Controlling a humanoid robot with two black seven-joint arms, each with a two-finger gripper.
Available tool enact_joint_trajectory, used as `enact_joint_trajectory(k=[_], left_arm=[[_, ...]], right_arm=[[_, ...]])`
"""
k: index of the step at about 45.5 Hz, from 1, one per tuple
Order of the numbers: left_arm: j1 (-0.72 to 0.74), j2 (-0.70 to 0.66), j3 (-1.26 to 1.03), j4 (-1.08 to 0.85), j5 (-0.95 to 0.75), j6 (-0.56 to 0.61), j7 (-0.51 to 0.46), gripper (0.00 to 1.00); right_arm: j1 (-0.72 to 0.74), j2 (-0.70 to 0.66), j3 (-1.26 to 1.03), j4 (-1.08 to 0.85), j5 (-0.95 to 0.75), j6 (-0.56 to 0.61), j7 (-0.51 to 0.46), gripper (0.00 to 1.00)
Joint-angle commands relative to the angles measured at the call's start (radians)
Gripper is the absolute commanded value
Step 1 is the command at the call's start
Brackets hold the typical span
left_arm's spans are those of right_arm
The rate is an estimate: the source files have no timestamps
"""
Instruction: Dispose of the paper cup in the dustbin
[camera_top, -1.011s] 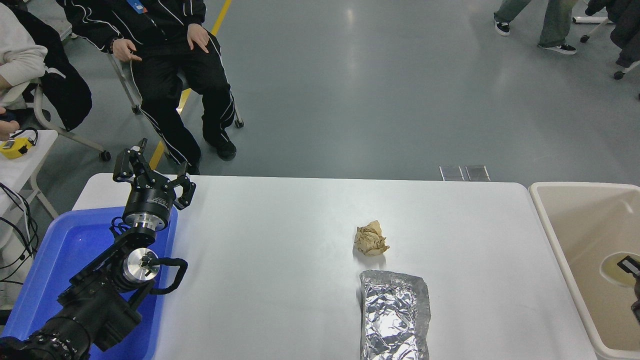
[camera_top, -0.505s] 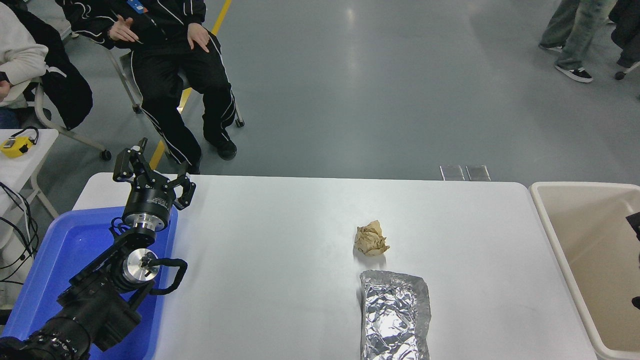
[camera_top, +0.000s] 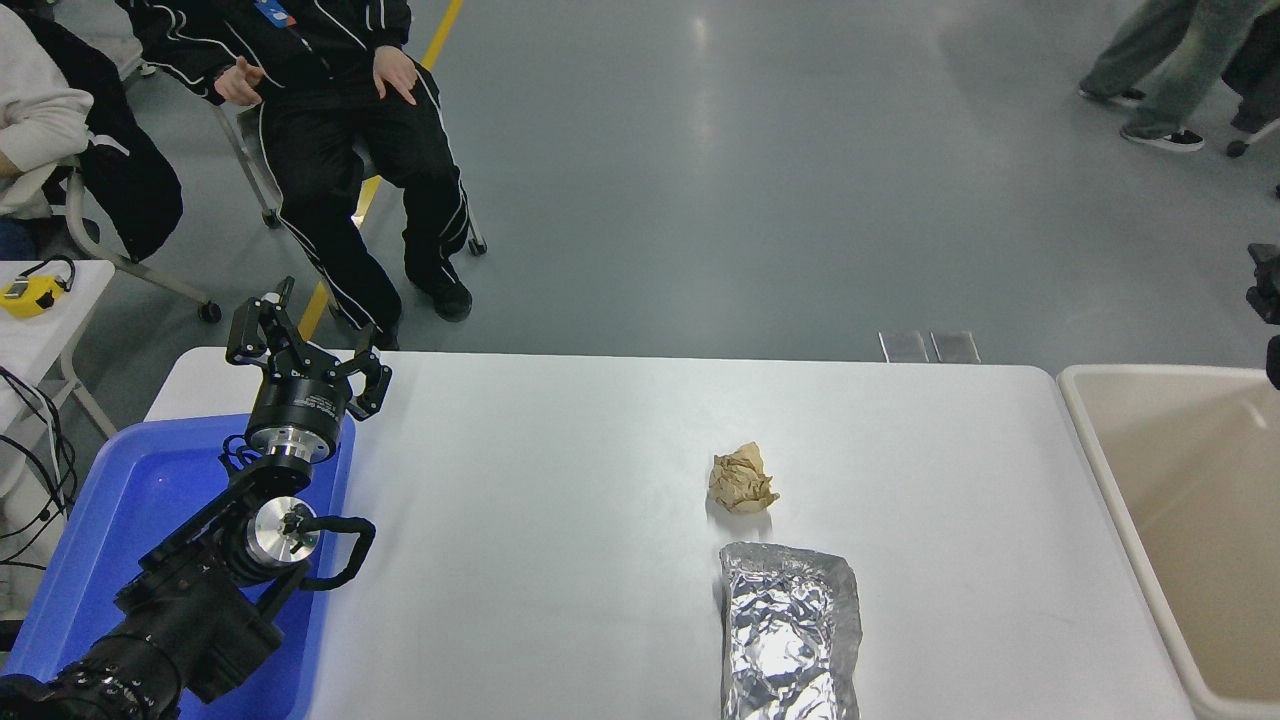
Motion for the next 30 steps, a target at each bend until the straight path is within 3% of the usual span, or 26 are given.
enact_joint_trajectory(k=[1,14,30], left_arm=[[0.0,0.0,0.0,0.0,0.0,0.0,0.0,1.0],[0.0,0.0,0.0,0.0,0.0,0.0,0.0,1.0],[0.0,0.0,0.0,0.0,0.0,0.0,0.0,1.0]], right_arm=[[-0.084,0.014,0.283,0.269,0.0,0.002,0.021,0.99],[-0.346,0.187,0.396,0.272,-0.017,0.009,0.231,0.99],[-0.472,0.259,0.464,0.303,-0.015,0.061,0.234,0.99]])
